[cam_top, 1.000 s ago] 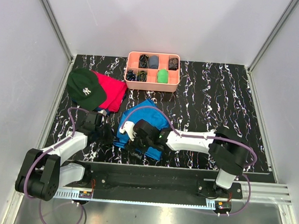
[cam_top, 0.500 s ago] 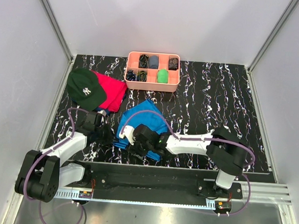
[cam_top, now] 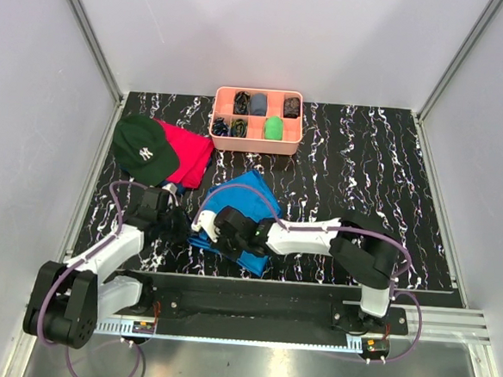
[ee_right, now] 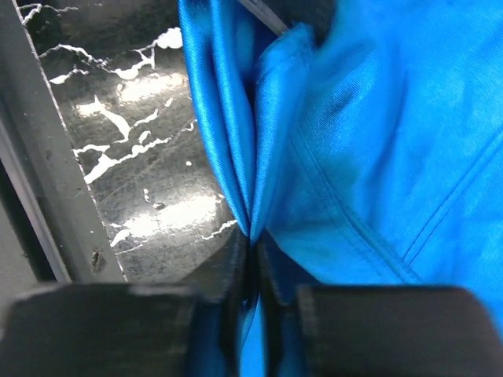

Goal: Fold the napkin, place the utensils inside, and roll it up
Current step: Roll the napkin with the utensil

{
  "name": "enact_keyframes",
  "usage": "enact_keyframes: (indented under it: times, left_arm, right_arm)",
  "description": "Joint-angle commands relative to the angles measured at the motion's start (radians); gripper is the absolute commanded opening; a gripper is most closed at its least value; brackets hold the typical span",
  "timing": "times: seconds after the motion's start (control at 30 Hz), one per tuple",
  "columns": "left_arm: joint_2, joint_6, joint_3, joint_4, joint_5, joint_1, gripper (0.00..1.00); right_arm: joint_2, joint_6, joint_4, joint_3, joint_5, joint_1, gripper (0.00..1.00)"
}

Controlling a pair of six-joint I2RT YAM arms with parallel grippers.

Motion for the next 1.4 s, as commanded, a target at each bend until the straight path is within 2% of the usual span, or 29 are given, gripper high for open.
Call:
enact_keyframes:
  times: [0.0,0.1,0.13,0.17,0.3,0.4,0.53,0.7,1.0,1.17,1.37]
  left_arm:
    - [-0.040,0.006,0.014,0.014,-0.002,0.002,0.30]
    - [-0.095,0.003,0.000,0.001,-0.052,0.004,0.56]
    - [-0.133,0.002,-0.009,-0.004,-0.087,0.002,0.62]
    - [-0.155,0.000,-0.013,-0.009,-0.106,0.004,0.64]
    - [-0.288,-0.008,-0.055,0.002,-0.164,0.004,0.65]
    - [-0.362,0.002,-0.092,0.040,-0.138,0.002,0.65]
    - [-0.411,0.012,-0.141,0.122,-0.063,-0.002,0.66]
    - [-0.420,0.023,-0.173,0.185,-0.040,-0.021,0.70]
    - [-0.377,0.046,-0.204,0.241,-0.028,-0.070,0.75]
    - [-0.448,0.057,-0.228,0.243,-0.043,-0.094,0.80]
    - [-0.475,0.051,-0.250,0.228,-0.023,-0.110,0.81]
  right_arm:
    - [0.039,-0.001,-0.113,0.055,-0.091,-0.015,0.07]
    - [0.041,0.014,-0.176,0.093,-0.202,-0.054,0.00]
    - [0.036,0.020,-0.189,0.109,-0.267,-0.078,0.00]
    - [0.035,0.025,-0.209,0.118,-0.303,-0.094,0.00]
    - [0.064,0.051,-0.275,0.172,-0.481,-0.167,0.00]
    - [0.120,0.060,-0.333,0.230,-0.600,-0.224,0.00]
    - [0.189,0.052,-0.400,0.300,-0.720,-0.262,0.00]
    - [0.248,0.075,-0.417,0.327,-0.837,-0.327,0.00]
    - [0.363,0.118,-0.445,0.396,-0.972,-0.381,0.00]
    - [0.401,0.123,-0.473,0.425,-0.980,-0.397,0.00]
    - [0.446,0.129,-0.506,0.452,-0.993,-0.416,0.00]
